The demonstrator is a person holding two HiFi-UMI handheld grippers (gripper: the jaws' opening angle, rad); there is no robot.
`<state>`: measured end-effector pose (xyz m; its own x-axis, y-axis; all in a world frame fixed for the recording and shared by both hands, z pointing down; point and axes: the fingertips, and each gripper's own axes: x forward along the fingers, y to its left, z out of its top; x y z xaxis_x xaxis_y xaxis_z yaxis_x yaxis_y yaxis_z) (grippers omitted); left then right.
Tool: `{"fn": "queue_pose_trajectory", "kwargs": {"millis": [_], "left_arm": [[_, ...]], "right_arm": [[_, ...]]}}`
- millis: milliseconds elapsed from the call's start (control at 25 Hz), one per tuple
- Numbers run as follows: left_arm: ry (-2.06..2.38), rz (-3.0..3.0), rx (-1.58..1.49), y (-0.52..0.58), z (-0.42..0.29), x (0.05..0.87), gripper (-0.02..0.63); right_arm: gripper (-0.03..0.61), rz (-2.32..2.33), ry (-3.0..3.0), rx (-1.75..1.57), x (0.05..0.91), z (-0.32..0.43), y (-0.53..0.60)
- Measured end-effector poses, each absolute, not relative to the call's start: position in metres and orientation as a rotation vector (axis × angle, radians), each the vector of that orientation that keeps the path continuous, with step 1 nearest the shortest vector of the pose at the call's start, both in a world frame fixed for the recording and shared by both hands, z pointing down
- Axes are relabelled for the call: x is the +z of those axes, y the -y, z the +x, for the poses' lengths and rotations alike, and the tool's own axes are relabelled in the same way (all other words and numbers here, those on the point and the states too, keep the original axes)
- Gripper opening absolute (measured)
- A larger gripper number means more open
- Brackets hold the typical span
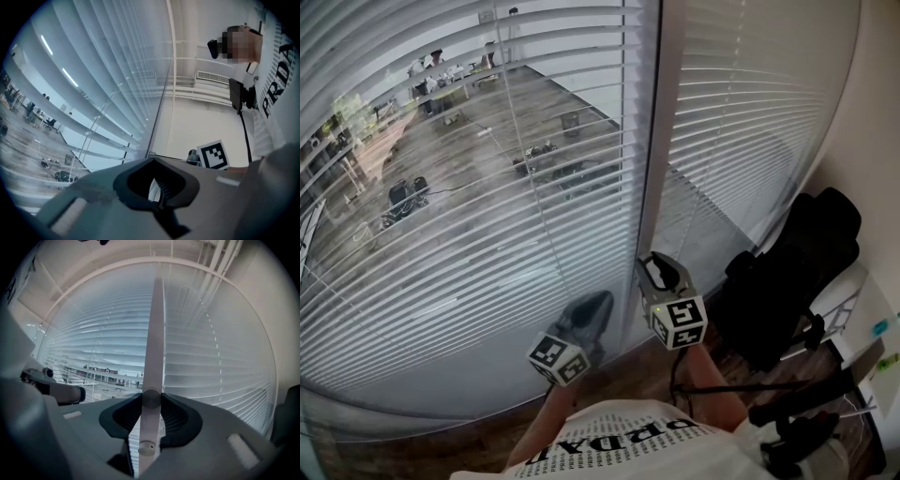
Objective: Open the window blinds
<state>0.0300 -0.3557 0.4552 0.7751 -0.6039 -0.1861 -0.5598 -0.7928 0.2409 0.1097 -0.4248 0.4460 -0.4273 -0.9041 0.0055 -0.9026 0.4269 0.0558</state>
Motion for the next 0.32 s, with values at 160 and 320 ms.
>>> {"fn": "queue_pose_trajectory", "kwargs": {"millis": [160, 320], "left_arm": [[0.94, 2.786, -0.384, 0.353, 0.026, 0.455, -0.003], [1.01, 2.75, -0.413, 0.348, 0.017, 0.456, -0.002]], "right_arm": [[0.121, 1.632, 2.632, -0.067, 0.443, 0.104, 0.425], [0.121, 1.554, 2.667, -0.078, 0.439, 0.089, 0.425]]}}
